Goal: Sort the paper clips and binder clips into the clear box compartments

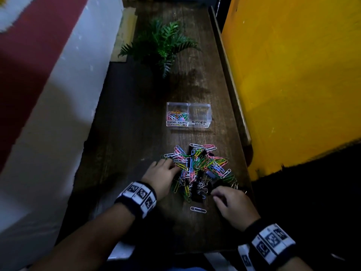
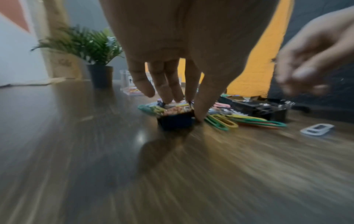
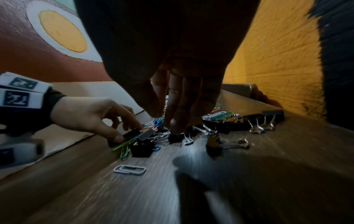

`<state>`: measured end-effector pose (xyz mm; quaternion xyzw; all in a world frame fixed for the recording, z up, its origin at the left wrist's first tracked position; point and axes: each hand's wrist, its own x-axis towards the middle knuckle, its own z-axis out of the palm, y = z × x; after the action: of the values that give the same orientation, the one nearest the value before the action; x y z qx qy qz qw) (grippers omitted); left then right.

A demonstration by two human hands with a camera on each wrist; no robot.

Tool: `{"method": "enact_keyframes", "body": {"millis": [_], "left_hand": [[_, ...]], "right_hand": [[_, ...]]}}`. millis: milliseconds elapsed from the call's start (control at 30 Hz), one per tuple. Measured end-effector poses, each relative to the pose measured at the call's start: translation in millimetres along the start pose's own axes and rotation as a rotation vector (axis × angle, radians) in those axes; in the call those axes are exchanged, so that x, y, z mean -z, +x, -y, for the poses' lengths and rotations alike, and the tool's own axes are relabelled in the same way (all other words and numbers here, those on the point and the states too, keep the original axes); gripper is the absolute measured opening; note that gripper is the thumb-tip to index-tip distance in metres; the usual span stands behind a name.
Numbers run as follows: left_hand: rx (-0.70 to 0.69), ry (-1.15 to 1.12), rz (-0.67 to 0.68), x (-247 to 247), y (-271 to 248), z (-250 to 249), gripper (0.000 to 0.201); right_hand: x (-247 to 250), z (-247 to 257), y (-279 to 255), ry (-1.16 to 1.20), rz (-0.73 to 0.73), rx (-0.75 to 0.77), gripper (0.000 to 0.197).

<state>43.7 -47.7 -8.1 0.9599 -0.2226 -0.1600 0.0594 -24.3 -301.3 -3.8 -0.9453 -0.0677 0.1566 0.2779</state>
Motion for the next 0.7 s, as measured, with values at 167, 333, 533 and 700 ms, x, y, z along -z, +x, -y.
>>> {"method": "enact_keyframes", "body": {"millis": [167, 333, 533, 700], "left_hand": [[-0.033, 0.087, 0.036, 1.5, 14.9, 3.7, 0.046], [0.052, -0.014, -0.082, 5.5, 1.0, 12.4, 0.045], [0.350, -0.144, -0.153, -12.7, -51.8, 37.0, 0.038], [0.484, -0.250, -0.032, -32.9, -74.4, 31.1, 0.041]], "right_hand": [[-7.5, 4.3, -15.4, -0.022, -0.002, 0.024, 0.013], [-19.5, 13.1, -22.1, -0.123, 0.044, 0.083, 0.018], [-35.8, 14.4, -21.3, -0.228, 0.106, 0.115, 0.022], [-39.1, 15.8, -18.2, -0.260, 0.108, 0.061, 0.022]]}}
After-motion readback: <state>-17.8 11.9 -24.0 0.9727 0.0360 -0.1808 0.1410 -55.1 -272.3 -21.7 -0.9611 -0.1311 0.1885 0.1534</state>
